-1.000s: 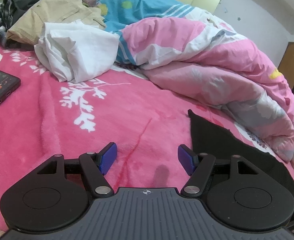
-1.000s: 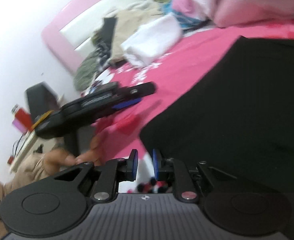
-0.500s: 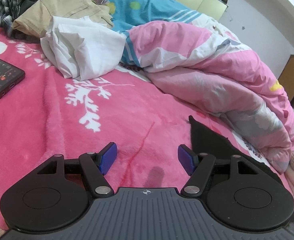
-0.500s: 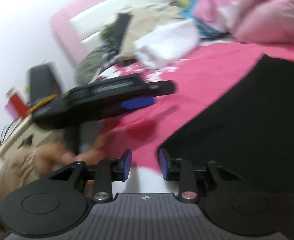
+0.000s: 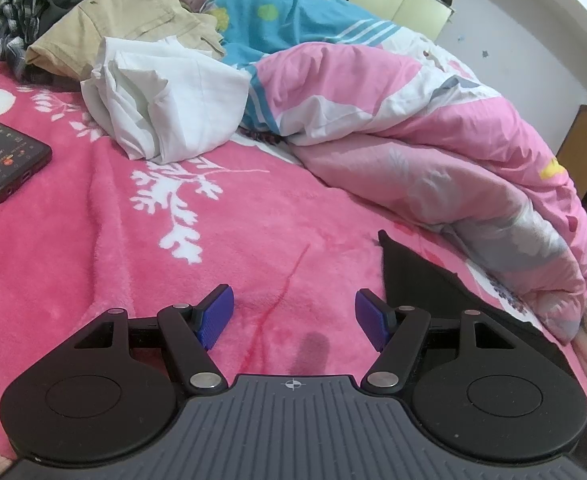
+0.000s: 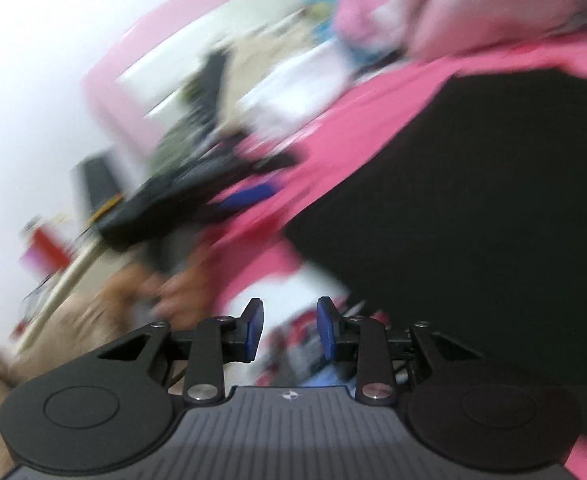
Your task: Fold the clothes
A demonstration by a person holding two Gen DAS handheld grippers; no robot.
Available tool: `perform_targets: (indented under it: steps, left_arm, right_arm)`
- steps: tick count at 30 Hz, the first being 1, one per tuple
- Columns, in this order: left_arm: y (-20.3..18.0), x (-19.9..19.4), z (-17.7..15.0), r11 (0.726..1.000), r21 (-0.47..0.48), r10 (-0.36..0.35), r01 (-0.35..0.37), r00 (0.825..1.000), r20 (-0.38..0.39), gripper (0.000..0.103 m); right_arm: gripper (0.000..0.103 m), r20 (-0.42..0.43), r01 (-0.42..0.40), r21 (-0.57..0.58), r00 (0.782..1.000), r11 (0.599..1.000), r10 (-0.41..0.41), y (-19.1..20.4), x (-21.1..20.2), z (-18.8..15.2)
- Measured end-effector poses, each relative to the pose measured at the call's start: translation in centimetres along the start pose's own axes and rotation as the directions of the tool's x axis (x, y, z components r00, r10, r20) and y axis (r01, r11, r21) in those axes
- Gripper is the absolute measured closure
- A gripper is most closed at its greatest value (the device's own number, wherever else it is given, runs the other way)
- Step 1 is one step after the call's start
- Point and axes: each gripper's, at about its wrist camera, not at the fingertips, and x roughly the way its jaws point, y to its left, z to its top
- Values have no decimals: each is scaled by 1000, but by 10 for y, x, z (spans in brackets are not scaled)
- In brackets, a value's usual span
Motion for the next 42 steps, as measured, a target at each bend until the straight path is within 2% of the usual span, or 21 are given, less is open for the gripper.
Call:
perform_targets:
  steps: [2, 4, 6, 9, 11, 13, 15, 19, 22, 24, 26, 28, 30, 32, 35, 39, 42]
  left_arm:
    - [-1, -4, 0, 1000, 7, 4, -4, 1000, -7, 35]
    - [-2, -13, -1, 1000, 20, -11, 12, 1000, -26, 35]
    - [-2, -24, -4, 998, 38, -54, 57, 997, -60, 36]
    - [-10, -41, -14, 980, 160, -104, 118, 990, -92, 39]
    - [-24, -47, -23, 946, 297, -101, 130, 989, -112, 43]
    - [-38, -51, -31, 896, 418, -101, 149, 986, -134, 45]
    - [-49, -51, -36, 859, 484, -108, 168, 983, -150, 45]
    - [-59, -37, -42, 801, 589, -19, 105, 988, -151, 51]
    - [-59, -34, -38, 785, 617, 28, 50, 993, -116, 52]
    - [-55, -32, -33, 771, 634, 115, -53, 992, -57, 53]
    - [-46, -30, -25, 798, 591, 173, -116, 984, -41, 54]
    - [-38, -33, -17, 836, 532, 182, -137, 983, -34, 53]
    - [-38, -38, -12, 847, 509, 182, -154, 983, -6, 53]
    - [-44, -43, -7, 871, 477, 132, -115, 991, -1, 52]
    - [-61, -43, -2, 903, 430, 6, 2, 1000, -18, 50]
    - [-90, -23, -6, 908, 394, -126, 142, 990, -68, 50]
    - [-111, -2, -16, 902, 393, -161, 180, 984, -82, 50]
  right_arm:
    - [72, 10, 14, -36, 1000, 999, -14, 6, -4, 0]
    - [72, 55, 28, 3, 998, 1000, -28, -1, -12, 5]
    - [72, 98, 40, 54, 994, 998, -45, -11, -22, 8]
    - [72, 145, 61, 109, 986, 992, -77, -24, -39, 6]
    - [72, 164, 65, 135, 983, 989, -88, -30, -46, 4]
    - [71, 178, 68, 153, 979, 986, -95, -33, -52, 1]
    - [71, 185, 69, 162, 978, 984, -99, -36, -57, -2]
    - [71, 192, 67, 175, 976, 982, -101, -38, -56, -3]
    - [71, 196, 70, 175, 975, 982, -104, -39, -57, -4]
    - [71, 202, 70, 176, 974, 982, -106, -40, -59, -6]
    - [71, 210, 68, 180, 972, 981, -106, -41, -61, -6]
    - [71, 217, 69, 184, 970, 981, -109, -42, -63, -7]
    - [71, 225, 70, 186, 968, 980, -112, -43, -66, -8]
    - [71, 234, 73, 185, 965, 980, -116, -42, -71, -10]
    - [72, 246, 92, 187, 959, 978, -138, -40, -82, -16]
    - [71, 277, 148, 209, 939, 967, -203, -41, -106, -29]
    - [72, 312, 217, 238, 906, 947, -286, -48, -133, -37]
